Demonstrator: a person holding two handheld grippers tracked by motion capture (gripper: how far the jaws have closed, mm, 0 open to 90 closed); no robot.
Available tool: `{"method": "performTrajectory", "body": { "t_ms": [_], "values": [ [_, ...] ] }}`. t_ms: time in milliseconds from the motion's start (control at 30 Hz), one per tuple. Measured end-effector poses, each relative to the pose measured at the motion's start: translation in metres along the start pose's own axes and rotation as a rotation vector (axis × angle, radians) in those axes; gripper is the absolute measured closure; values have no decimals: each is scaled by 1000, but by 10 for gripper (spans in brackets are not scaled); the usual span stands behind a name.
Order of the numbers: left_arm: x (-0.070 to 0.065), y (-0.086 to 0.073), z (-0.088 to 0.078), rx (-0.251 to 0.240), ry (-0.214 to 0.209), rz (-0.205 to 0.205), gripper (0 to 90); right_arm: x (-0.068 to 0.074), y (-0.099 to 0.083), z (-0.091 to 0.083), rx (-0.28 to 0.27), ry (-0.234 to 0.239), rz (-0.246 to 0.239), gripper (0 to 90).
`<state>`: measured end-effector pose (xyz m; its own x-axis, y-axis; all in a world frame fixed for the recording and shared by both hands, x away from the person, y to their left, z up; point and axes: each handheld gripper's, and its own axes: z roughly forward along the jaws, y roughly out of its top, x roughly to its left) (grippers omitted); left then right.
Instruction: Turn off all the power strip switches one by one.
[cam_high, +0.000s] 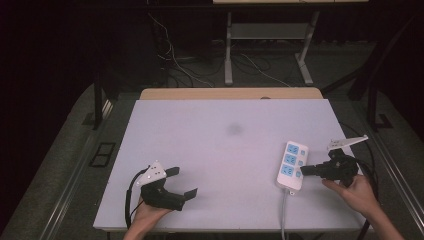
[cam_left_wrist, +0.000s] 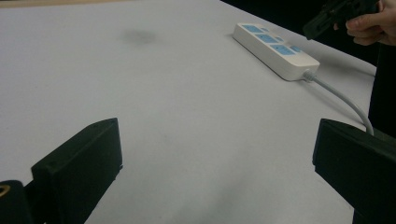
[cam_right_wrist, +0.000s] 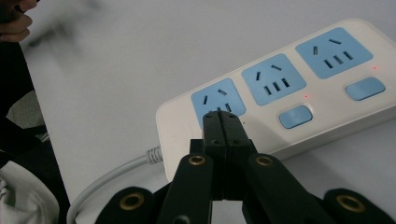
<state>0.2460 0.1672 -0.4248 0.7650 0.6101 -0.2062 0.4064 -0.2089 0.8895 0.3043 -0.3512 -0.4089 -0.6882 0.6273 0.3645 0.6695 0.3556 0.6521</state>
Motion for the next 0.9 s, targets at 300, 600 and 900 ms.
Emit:
{"method": "performTrajectory", "body": {
  "t_ms": [300, 600, 900],
  "values": [
    [0, 0, 0, -2, -1, -1, 1, 0, 10, -7, 5, -3, -12, 900],
    [0, 0, 0, -7, -1, -3, 1, 4, 25, -18, 12, -7, -37, 900],
    [1, 2, 0, -25, -4, -8, 1, 4, 37, -27, 8, -13, -46, 900]
  ]
}}
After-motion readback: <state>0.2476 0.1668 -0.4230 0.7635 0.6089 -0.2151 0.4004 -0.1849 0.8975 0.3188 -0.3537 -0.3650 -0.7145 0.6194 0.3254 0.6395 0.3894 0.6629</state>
